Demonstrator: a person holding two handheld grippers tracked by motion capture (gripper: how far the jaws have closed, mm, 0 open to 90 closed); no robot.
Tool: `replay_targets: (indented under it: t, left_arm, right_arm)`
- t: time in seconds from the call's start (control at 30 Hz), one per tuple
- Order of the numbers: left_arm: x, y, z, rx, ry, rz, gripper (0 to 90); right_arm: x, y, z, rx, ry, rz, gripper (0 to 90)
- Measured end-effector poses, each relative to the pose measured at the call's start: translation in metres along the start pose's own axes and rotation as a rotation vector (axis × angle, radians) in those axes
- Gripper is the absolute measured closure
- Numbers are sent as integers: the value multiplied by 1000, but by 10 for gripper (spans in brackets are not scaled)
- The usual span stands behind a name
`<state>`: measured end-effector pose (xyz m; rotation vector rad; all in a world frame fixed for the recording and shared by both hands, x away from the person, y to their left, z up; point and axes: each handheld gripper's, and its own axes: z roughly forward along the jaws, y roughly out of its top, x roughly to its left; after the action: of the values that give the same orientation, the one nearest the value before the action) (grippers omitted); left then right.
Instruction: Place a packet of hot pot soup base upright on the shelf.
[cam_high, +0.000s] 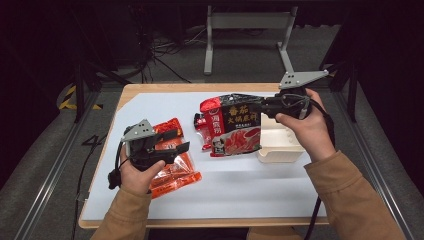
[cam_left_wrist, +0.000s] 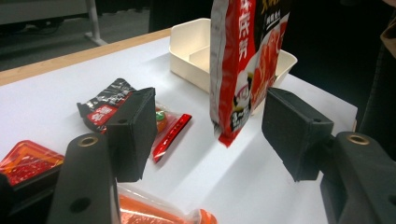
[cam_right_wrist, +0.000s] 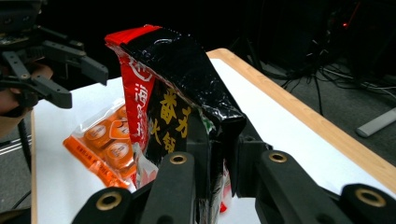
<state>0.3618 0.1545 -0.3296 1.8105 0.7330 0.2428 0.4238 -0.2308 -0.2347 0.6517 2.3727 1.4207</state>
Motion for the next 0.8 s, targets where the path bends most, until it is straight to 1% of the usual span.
replay_targets:
  t: [0.1,0.13,0.2,0.23,0.27,0.37,0.4,0.43,0.47,0.57,0.63,0.8]
  left_arm:
    - [2,-1,-1,1,8,-7,353]
    - [3,-1,-2,3,11,-11,353]
    - [5,-2,-3,2,15,-19,346]
    - [6,-2,-4,2,19,-16,345]
    - [8,-2,-5,2,21,-24,343]
    - [10,-3,-6,-4,29,-26,340]
    - [11,-3,-7,-2,29,-35,339]
    - [11,-3,-7,-2,29,-35,338]
    - [13,-4,-7,-5,36,-41,338]
    - [14,-5,-9,-3,40,-50,337]
    - [16,-5,-9,-7,46,-53,337]
    - [20,-7,-12,-10,56,-64,336]
  right_arm:
    - [-6,3,-3,-7,-16,2,805]
    - [-6,3,-3,-7,-16,2,805]
    - [-11,4,-5,-13,-31,2,805]
    - [-13,5,-5,-16,-40,0,804]
    - [-17,6,-7,-21,-55,-6,804]
    - [-20,7,-8,-25,-69,-6,804]
    - [-25,7,-10,-33,-83,-4,804]
    - [-25,7,-10,-33,-83,-4,804]
    - [-30,6,-11,-39,-94,7,804]
    - [-38,5,-13,-47,-110,18,805]
    - [-40,5,-13,-51,-115,18,804]
    - [-54,6,-16,-69,-155,7,804]
